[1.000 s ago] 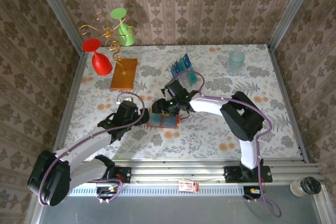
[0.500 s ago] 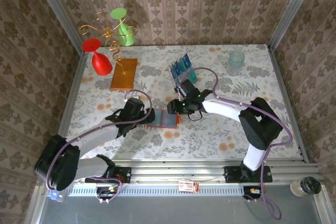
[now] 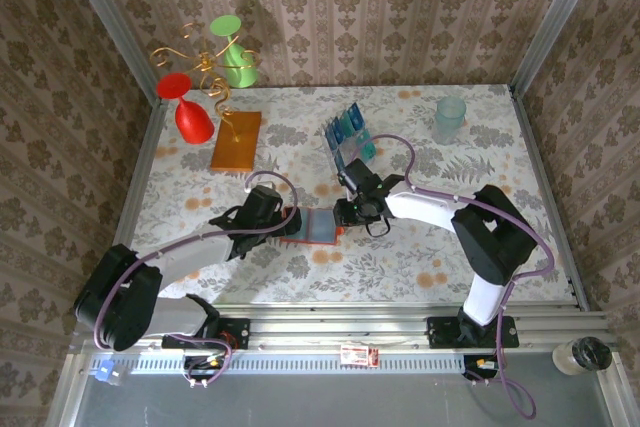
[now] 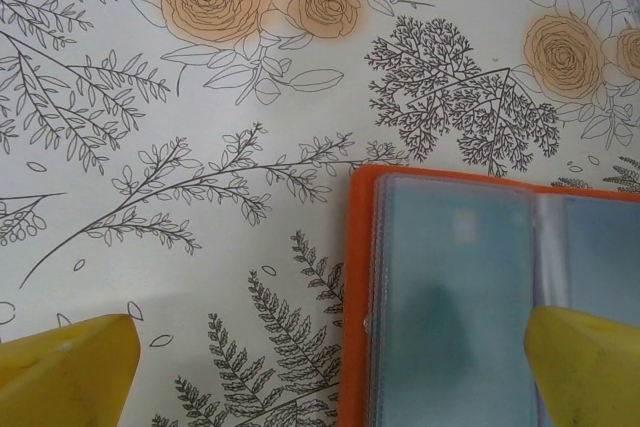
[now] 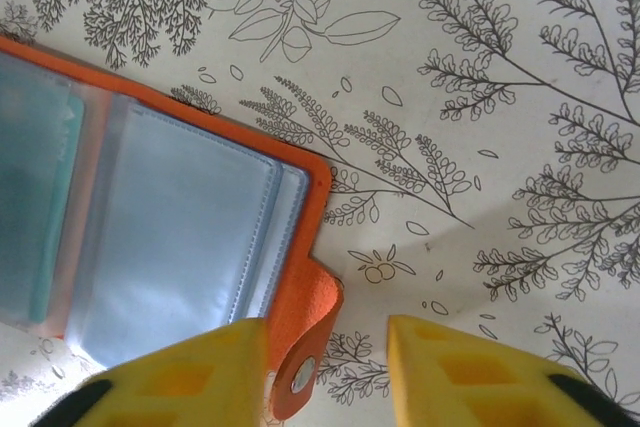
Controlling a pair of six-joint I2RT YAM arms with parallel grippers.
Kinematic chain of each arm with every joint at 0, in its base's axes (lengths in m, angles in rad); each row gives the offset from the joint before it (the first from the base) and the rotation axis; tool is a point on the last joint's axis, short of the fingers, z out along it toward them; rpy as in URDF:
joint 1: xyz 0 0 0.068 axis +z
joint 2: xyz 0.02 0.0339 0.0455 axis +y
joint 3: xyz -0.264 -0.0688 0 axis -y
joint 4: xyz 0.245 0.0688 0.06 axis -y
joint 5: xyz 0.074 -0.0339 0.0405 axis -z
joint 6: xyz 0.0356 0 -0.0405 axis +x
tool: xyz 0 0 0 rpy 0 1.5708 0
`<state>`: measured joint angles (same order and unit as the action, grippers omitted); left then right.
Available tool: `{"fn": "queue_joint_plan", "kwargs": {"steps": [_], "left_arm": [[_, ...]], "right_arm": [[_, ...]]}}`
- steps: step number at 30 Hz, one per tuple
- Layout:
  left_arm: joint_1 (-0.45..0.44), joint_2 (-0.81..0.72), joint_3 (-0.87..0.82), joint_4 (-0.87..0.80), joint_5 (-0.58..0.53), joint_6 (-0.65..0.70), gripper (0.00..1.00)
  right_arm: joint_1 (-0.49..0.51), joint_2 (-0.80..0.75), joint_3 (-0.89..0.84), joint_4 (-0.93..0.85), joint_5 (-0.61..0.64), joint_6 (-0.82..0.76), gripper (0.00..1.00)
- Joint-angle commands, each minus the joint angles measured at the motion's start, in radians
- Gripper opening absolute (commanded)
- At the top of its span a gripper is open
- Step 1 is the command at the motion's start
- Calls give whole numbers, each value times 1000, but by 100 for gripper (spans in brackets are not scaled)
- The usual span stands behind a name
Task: Put the credit cards into the card holder
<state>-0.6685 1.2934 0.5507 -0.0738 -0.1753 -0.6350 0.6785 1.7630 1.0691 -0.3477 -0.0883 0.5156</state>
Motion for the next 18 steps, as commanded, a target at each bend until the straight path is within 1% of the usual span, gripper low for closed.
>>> {"fn": "queue_joint_plan", "kwargs": {"steps": [1, 7, 8, 18], "left_arm": [[-11, 9, 23, 10, -5, 6, 100], [-15, 15, 24, 15, -4, 3, 100], [-14, 15, 25, 15, -6, 4, 100], [-19, 11, 25, 16, -4, 1, 100]], "right_arm": [[-2, 20, -19, -8, 18, -10, 24], [-15, 10, -34, -5, 15, -16, 2], [-19, 5, -41, -3, 16, -16, 0], [-83, -86, -124, -13, 29, -44, 0]]}}
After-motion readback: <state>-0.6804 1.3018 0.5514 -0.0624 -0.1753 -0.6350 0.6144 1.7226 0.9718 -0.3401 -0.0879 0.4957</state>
